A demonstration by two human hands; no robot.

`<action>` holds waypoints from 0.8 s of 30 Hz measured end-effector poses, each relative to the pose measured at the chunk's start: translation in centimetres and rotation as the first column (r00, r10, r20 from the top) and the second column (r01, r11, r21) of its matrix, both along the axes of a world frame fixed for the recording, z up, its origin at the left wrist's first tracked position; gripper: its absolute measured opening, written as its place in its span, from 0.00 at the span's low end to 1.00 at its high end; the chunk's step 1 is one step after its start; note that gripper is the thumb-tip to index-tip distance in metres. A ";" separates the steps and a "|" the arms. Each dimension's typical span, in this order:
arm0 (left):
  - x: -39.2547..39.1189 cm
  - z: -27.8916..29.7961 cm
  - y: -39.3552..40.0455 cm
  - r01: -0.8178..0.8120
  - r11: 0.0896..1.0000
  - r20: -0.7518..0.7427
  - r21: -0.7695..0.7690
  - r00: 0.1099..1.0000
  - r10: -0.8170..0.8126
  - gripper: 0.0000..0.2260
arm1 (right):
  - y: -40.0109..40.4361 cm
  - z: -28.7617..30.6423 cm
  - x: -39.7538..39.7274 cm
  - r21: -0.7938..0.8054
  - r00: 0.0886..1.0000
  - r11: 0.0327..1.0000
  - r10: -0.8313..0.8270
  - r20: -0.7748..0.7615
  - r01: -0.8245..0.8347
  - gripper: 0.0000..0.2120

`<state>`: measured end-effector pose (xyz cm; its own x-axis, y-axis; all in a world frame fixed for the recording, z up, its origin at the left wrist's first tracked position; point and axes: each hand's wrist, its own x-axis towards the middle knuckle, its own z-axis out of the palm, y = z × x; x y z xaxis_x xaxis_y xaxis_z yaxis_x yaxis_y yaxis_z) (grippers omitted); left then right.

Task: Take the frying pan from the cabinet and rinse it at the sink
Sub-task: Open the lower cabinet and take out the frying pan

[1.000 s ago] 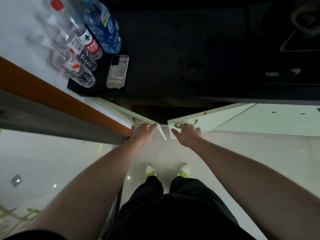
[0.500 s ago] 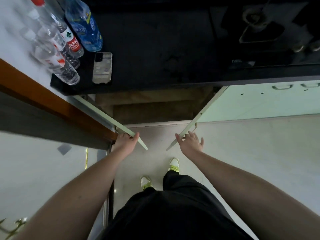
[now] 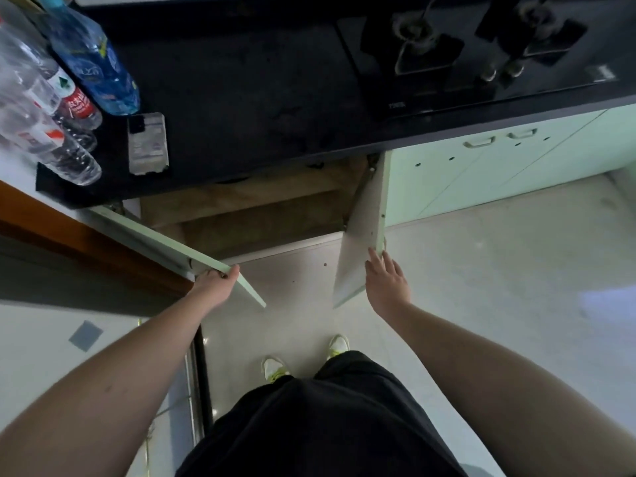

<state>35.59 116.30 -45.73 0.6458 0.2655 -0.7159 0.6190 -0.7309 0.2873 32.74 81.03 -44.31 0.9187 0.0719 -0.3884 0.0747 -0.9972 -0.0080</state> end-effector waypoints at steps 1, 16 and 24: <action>0.1 0.0 0.0 -0.001 1.000 -0.003 -0.003 1.000 0.001 0.33 | -0.9 0.0 -0.3 -0.003 1.000 1.000 -0.001 0.004 0.001 0.24; 0.2 1.2 -2.2 -0.003 0.991 -0.006 0.137 1.000 0.004 0.36 | -7.9 0.2 0.2 -0.306 0.982 0.938 0.128 -0.135 -0.164 0.31; 0.1 0.7 -1.5 -0.140 0.987 -0.028 0.073 0.989 0.143 0.35 | -8.9 0.7 1.6 -0.265 0.971 0.943 0.158 -0.177 -0.202 0.28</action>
